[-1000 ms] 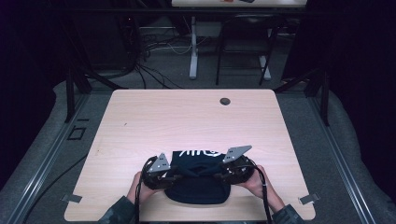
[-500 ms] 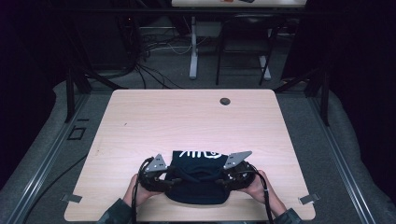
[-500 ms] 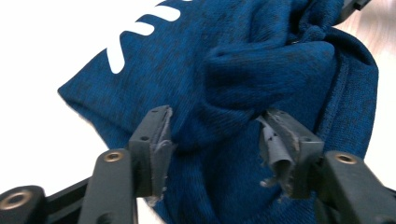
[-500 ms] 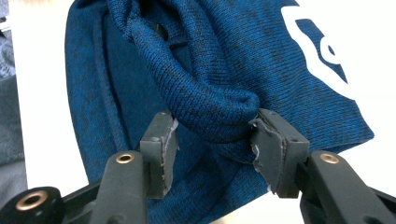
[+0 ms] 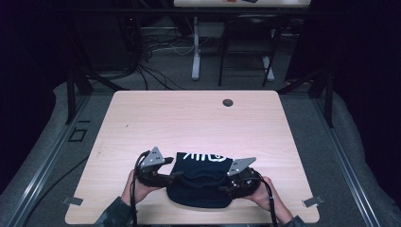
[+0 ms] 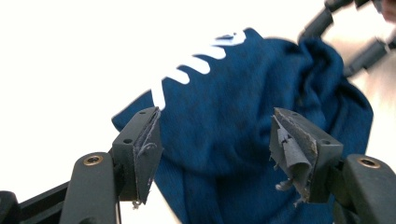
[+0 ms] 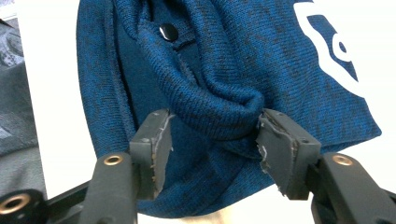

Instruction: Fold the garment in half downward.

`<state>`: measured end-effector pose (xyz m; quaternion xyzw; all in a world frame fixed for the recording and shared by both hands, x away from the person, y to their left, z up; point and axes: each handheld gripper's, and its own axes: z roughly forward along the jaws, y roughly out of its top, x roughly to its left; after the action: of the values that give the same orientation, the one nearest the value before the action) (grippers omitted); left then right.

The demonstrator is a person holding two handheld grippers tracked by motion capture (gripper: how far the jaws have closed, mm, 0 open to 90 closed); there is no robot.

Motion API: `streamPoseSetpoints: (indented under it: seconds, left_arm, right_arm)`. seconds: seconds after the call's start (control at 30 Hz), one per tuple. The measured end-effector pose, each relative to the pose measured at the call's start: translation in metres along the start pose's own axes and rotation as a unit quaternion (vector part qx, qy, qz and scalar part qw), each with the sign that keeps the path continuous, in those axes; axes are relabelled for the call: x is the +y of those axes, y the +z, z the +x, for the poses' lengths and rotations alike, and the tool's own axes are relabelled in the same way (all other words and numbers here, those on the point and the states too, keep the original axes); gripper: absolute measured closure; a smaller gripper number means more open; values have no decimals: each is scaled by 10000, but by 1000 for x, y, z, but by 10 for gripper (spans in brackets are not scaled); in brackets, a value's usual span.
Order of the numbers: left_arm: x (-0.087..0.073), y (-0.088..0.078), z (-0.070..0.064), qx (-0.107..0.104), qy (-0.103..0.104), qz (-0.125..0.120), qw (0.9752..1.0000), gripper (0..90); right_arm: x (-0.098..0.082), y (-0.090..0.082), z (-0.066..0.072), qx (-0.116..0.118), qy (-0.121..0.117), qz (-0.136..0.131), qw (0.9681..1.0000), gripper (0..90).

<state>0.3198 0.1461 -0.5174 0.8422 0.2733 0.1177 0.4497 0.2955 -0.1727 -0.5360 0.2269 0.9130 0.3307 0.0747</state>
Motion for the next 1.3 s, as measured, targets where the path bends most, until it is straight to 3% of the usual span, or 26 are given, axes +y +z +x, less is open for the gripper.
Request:
streamPoseSetpoints:
  seconds: [0.13,0.2,0.3,0.47,0.6,0.7,0.8,1.03,1.3]
  left_arm:
    - [2,16,0,57,-25,196,9998,323]
    - [-2,25,-5,64,75,388,9992,320]
    - [-6,29,-9,61,128,491,9987,309]
    - [-16,34,-11,62,161,658,9977,274]
    - [-22,36,-13,88,178,735,9971,267]
    - [-24,36,-15,148,262,787,9964,263]
    - [-27,37,-15,200,329,874,9954,243]
    - [-31,40,-18,242,315,959,9946,222]
    - [-35,44,-23,408,221,966,9942,180]
  right_arm:
    - [-2,-4,3,35,30,-29,10000,411]
    - [-4,-7,3,91,44,-51,9999,411]
    - [-5,-10,2,148,139,-153,9997,414]
    - [0,-20,-9,-274,626,-705,9952,514]
    - [8,-11,-18,-603,860,-798,9913,542]
    - [10,1,-20,-569,876,-621,9926,554]
    - [9,9,-14,-496,802,-399,9947,536]
    - [5,23,-9,-262,768,19,9967,334]
    - [2,36,-15,-387,614,270,9970,151]
